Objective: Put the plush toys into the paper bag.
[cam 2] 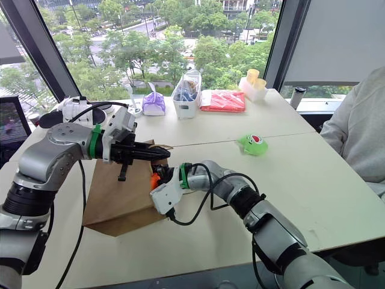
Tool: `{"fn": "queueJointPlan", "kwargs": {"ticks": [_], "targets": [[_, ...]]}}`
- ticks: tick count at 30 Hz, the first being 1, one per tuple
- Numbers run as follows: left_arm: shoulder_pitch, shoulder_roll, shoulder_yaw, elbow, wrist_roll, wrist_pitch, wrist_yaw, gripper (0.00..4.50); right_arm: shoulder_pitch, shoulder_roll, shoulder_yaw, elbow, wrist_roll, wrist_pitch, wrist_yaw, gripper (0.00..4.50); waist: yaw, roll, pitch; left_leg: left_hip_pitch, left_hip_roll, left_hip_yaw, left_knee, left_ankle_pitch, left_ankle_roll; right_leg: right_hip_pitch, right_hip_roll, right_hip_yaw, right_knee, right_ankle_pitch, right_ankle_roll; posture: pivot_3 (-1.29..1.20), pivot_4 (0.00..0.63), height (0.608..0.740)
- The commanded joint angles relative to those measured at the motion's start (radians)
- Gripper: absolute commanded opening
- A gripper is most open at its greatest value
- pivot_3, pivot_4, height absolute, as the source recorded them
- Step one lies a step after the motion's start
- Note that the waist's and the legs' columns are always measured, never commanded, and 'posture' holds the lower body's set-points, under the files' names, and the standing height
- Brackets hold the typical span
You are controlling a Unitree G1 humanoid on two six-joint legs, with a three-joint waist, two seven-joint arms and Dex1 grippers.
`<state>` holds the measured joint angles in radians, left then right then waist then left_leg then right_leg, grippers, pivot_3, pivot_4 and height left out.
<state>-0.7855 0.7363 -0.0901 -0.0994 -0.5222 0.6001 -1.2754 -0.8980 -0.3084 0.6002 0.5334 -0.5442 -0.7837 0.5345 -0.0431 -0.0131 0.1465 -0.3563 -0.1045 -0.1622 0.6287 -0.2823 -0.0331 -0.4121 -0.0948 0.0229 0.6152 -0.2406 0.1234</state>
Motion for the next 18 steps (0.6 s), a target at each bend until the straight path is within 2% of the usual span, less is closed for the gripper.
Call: {"fn": "queueJointPlan", "kwargs": {"ticks": [1, 5, 11, 13, 17, 18], "targets": [[0.001, 0.015, 0.040, -0.015, -0.010, -0.012, 0.005, 0.00, 0.057, -0.058, -0.095, -0.129, 0.081, -0.025, -0.031, 4.47, 0.002, 0.000, 0.000, 0.000, 0.000, 0.000, 0.000, 0.000, 0.000, 0.000, 0.000, 0.000, 0.000, 0.000, 0.000, 0.00, 0.150, 0.740], [0.004, 0.020, 0.048, -0.016, -0.015, -0.009, 0.007, 0.00, 0.170, -0.127, -0.208, -0.281, 0.210, 0.041, -0.024, 4.47, 0.001, 0.000, 0.000, 0.000, 0.000, 0.000, 0.000, 0.000, 0.000, 0.001, 0.000, 0.000, -0.001, 0.000, 0.000, 0.00, 0.150, 0.740], [0.005, 0.040, 0.071, -0.032, -0.037, 0.009, 0.008, 0.00, 0.334, -0.207, -0.456, -0.489, 0.453, 0.334, -0.026, 4.47, 0.003, 0.000, 0.000, 0.000, 0.000, 0.000, 0.001, 0.000, 0.000, 0.002, 0.000, 0.000, -0.001, 0.000, 0.000, 0.00, 0.150, 0.740], [0.008, 0.046, 0.077, -0.035, -0.042, 0.009, 0.009, 0.00, 0.355, -0.197, -0.558, -0.490, 0.543, 0.526, -0.059, 4.47, 0.004, 0.000, 0.000, 0.001, 0.000, 0.000, 0.000, 0.000, 0.001, 0.002, 0.000, 0.000, -0.001, 0.000, 0.000, 0.00, 0.150, 0.740], [0.013, 0.044, 0.079, -0.040, -0.050, 0.007, 0.020, 0.00, 0.332, -0.188, -0.620, -0.384, 0.505, 0.748, -0.145, 4.47, 0.006, 0.000, 0.000, 0.001, 0.000, 0.000, 0.001, 0.000, 0.001, 0.003, 0.000, 0.000, -0.001, 0.000, 0.000, 0.00, 0.150, 0.740], [0.019, 0.037, 0.075, -0.045, -0.049, 0.004, 0.027, 0.00, 0.293, -0.177, -0.628, -0.293, 0.482, 0.804, -0.200, 4.47, 0.005, 0.000, 0.000, 0.001, 0.000, 0.000, 0.001, 0.000, 0.001, 0.003, 0.000, 0.000, -0.001, 0.000, 0.000, 0.00, 0.150, 0.740]]}}
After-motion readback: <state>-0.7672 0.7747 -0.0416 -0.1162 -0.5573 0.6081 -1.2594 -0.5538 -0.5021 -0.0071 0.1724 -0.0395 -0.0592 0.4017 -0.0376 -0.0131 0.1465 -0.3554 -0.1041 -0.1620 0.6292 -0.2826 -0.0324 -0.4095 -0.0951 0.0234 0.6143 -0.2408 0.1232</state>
